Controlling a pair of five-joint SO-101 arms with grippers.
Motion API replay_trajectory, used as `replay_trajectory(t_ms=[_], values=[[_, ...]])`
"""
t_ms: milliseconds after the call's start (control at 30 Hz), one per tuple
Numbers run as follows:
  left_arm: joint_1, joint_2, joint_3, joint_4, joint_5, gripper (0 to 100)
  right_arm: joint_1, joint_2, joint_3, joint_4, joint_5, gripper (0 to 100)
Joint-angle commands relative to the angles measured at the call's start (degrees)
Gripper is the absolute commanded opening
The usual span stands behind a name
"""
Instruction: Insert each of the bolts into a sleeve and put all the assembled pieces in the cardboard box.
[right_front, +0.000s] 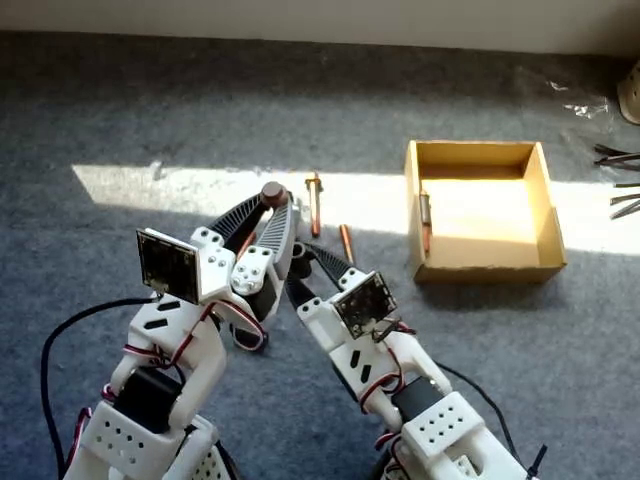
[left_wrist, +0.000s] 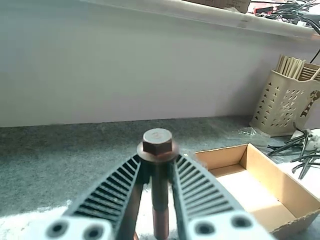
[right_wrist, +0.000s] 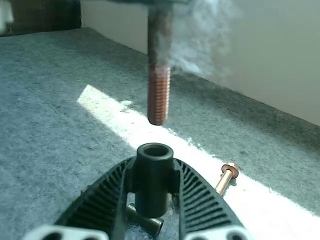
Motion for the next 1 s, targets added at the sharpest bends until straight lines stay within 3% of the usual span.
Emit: replay_trajectory(t_ms=[0, 967], values=[[1.01, -1.36, -0.57, 0.18, 1.58, 0, -0.48, -1.1, -0.66, -2.15, 0.62, 0.4], [0.66, -1.36, 1.71, 1.93, 4.92, 0, -0.4, -1.1, -0.13, -2.15, 0.62, 0.4]])
